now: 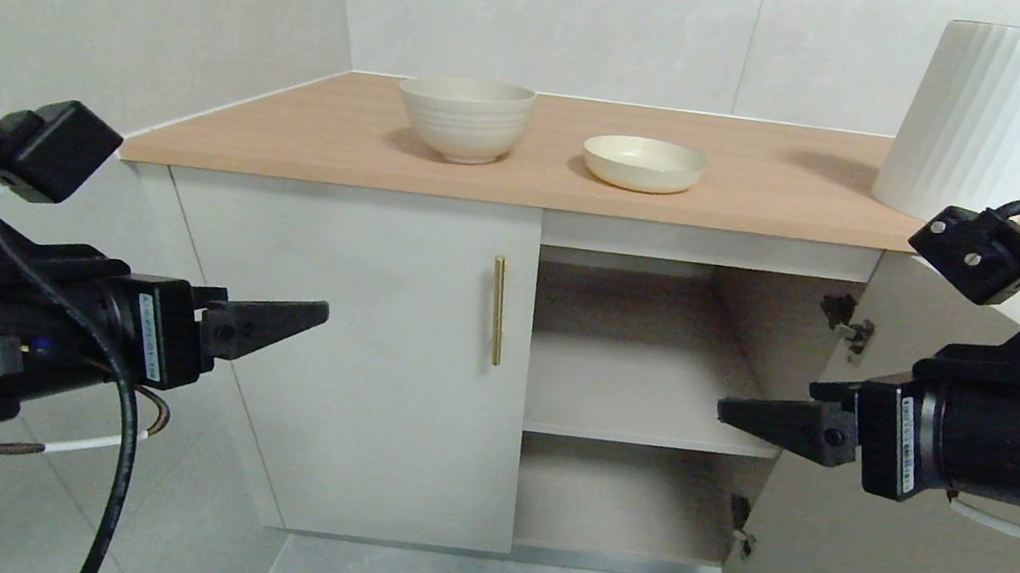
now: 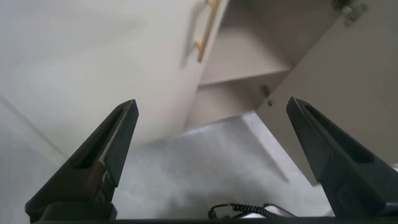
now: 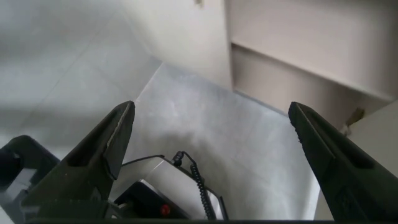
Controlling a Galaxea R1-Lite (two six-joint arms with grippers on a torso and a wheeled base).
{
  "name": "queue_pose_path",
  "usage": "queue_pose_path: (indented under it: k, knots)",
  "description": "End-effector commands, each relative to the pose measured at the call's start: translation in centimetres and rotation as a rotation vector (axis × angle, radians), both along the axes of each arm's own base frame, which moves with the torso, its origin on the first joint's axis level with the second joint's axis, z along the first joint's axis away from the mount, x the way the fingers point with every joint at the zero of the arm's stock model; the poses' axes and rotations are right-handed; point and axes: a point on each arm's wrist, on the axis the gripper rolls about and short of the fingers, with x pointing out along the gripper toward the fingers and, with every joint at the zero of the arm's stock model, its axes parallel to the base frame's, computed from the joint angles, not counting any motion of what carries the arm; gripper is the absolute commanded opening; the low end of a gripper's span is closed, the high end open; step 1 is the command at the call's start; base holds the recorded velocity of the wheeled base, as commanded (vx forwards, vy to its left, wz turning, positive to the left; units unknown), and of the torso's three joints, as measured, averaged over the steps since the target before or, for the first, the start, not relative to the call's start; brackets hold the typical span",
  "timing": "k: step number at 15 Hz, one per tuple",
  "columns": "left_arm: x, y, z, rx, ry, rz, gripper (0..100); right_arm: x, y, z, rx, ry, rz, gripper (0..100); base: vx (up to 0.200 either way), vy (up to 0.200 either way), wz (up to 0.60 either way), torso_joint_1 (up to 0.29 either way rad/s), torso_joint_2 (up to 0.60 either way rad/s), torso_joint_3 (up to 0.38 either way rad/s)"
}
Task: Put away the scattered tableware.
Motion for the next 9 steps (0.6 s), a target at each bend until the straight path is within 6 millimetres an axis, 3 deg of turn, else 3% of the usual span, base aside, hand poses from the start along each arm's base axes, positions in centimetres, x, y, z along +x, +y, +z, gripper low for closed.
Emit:
queue_pose_path:
  k: [1,5,9]
  knots:
    - [0.03,-0.01,0.01,0.0,-0.001,0.0,100,0.0,0.05,-0.23,-0.006,0.007,0.002,100,0.2,0.0,0.0,0.017,0.01,-0.007]
    - [0.03,-0.01,0.01,-0.002,0.0,0.0,100,-0.2,-0.07,-0.4,-0.003,0.011,0.009,100,0.2,0.0,0.0,0.002,0.0,0.005]
    - [0.13,-0.03,0.03,-0.004,-0.003,0.007,100,-0.4,-0.22,-0.67,-0.004,0.008,0.01,100,0.0,0.0,0.0,0.0,0.0,0.0]
